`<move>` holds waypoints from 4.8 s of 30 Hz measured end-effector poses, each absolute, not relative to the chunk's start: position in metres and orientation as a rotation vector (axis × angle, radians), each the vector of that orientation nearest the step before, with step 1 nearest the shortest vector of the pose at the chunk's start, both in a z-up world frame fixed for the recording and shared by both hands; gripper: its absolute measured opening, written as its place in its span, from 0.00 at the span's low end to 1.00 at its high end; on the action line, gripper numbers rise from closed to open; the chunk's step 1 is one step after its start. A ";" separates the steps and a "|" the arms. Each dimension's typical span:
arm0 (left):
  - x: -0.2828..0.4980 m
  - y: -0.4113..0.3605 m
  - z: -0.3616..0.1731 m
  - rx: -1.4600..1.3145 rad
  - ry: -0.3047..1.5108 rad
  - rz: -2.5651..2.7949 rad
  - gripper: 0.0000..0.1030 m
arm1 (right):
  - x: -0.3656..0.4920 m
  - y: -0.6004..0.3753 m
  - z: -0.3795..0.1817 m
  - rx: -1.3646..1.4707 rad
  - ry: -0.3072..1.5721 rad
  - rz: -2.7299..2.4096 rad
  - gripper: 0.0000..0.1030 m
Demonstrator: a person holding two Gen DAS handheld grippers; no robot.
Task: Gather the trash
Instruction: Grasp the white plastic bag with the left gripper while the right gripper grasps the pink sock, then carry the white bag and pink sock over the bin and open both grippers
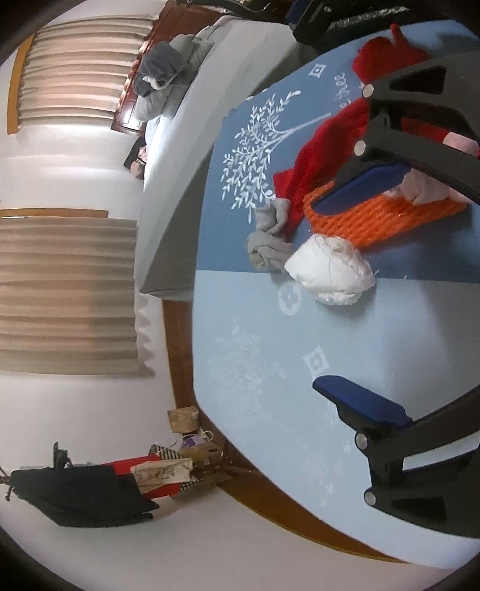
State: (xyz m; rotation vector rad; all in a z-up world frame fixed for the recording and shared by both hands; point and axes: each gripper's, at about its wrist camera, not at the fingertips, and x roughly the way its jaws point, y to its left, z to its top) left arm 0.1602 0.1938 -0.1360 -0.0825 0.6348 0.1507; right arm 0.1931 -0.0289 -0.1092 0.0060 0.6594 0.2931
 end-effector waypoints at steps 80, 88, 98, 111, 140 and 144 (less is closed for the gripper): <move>0.088 0.222 -0.100 -0.132 0.616 0.105 0.28 | 0.149 0.053 -0.086 -0.007 0.700 0.606 0.40; 0.094 0.183 -0.085 -0.114 0.588 0.030 0.28 | 0.138 0.008 -0.061 0.021 0.645 0.550 0.40; 0.104 0.121 -0.073 -0.096 0.564 -0.095 0.28 | 0.127 -0.057 -0.050 0.056 0.611 0.434 0.40; 0.115 0.033 -0.058 -0.053 0.536 -0.278 0.28 | 0.112 -0.147 -0.045 0.095 0.569 0.229 0.40; 0.126 -0.148 -0.064 0.024 0.546 -0.624 0.28 | 0.058 -0.314 -0.072 0.176 0.567 -0.143 0.42; 0.128 -0.158 -0.065 0.030 0.552 -0.644 0.28 | 0.055 -0.322 -0.075 0.177 0.567 -0.166 0.43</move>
